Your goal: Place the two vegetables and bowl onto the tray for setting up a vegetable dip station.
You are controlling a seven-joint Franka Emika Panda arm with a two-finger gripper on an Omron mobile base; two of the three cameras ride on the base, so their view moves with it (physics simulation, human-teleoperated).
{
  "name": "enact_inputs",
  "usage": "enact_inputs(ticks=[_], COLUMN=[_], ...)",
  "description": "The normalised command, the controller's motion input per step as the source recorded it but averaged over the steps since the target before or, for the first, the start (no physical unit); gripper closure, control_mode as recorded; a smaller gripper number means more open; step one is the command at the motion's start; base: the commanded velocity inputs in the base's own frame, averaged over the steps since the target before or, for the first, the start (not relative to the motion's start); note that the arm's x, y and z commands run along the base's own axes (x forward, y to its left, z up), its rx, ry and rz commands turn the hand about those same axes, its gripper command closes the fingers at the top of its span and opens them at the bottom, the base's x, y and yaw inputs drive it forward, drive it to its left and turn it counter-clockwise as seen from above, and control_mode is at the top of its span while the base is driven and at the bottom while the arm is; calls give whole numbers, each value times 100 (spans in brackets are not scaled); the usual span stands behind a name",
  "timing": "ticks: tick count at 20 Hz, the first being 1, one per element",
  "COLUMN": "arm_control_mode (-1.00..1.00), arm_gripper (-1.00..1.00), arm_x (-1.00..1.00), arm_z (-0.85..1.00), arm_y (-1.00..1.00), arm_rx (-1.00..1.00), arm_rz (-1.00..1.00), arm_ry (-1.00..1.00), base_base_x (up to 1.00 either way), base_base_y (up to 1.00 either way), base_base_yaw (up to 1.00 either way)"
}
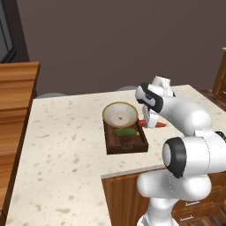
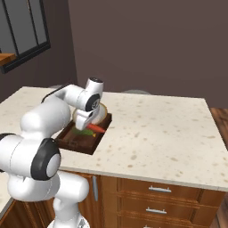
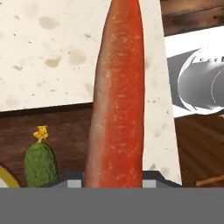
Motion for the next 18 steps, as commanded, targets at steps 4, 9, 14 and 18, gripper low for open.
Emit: enact_inputs(ticks=[4, 9, 14, 18], arm_control_mode=[-100, -100, -100, -100], arm_gripper=[100, 100, 100, 100], arm_x=[0, 4, 5, 16], arm_z=[-2, -10, -15, -19], arm_y=[47, 39, 38, 21], arm_rx=[0, 0, 0, 0], arm_rz=[9, 1, 0, 0], arm_ry=[-1, 0, 0, 0], base_base_x=[0, 0, 0, 0], base_base_y=[0, 0, 0, 0], base_base_yaw=[0, 0, 0, 0])
